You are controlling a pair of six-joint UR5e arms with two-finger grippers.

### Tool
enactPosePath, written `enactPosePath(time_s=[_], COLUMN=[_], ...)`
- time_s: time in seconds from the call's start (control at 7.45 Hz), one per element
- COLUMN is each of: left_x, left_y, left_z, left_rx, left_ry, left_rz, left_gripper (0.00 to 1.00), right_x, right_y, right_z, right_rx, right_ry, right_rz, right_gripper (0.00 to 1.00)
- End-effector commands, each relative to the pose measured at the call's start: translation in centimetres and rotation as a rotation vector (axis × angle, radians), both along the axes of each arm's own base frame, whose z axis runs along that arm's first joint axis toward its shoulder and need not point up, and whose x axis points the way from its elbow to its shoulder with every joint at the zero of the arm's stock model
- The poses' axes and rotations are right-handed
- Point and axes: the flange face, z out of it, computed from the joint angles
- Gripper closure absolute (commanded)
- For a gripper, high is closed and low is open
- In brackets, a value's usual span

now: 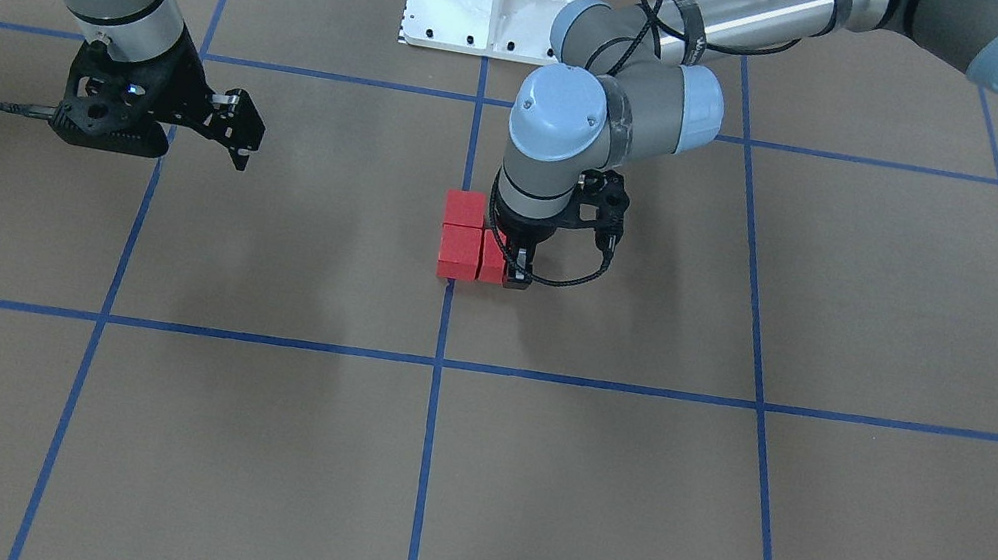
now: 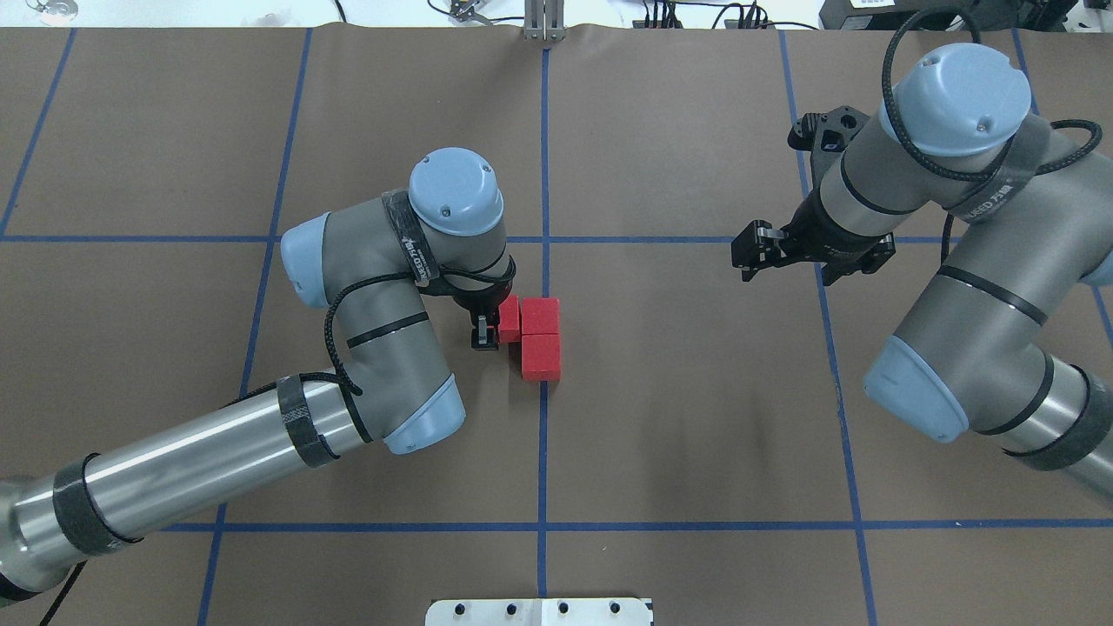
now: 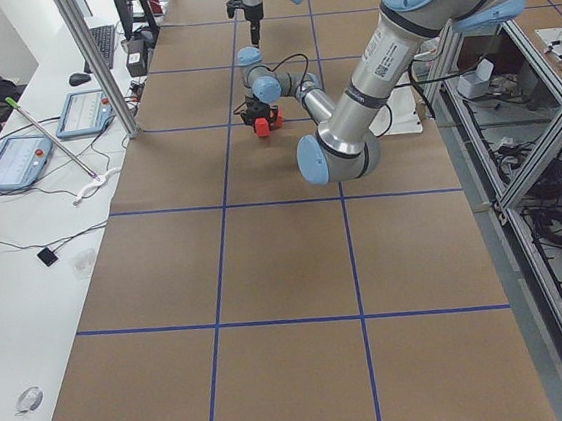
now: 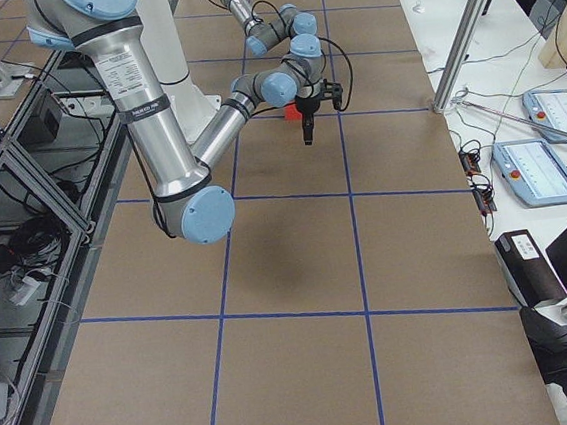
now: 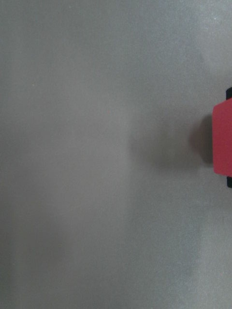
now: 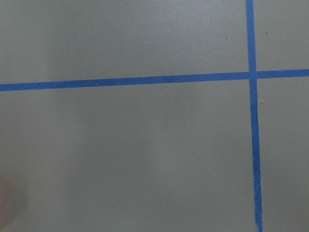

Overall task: Form red blocks into L shape at center
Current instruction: 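Hold the cube in place and adjust it against the center cubes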

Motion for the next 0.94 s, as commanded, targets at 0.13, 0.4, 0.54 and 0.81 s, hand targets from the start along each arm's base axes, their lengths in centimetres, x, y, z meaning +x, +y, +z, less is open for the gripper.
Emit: enactPosePath(time_s=[0.13, 0.4, 0.54, 0.81], left_x=[0.05, 0.05, 0.05, 0.16], left_y=[-0.03, -0.03, -0.03, -0.15], left_z=[-0.15, -0.15, -0.15, 0.12], left_rx=[0.0, 0.0, 0.0, 0.001], left_ry=[0.001, 0.001, 0.001, -0.005], left_rz=[0.0, 0.0, 0.0, -0.003], left_gripper=[1.0, 1.0, 0.96, 0.0], right_x=[0.01, 0.01, 0.01, 0.01], right_y=[0.01, 0.01, 0.01, 0.01], right_z=[-0.02, -0.02, -0.02, -0.02], right_rx=[0.0, 0.0, 0.0, 0.0], right_ry=[0.0, 0.0, 0.0, 0.0], right_rz=[0.0, 0.0, 0.0, 0.0], right_gripper=[0.0, 0.0, 0.0, 0.0])
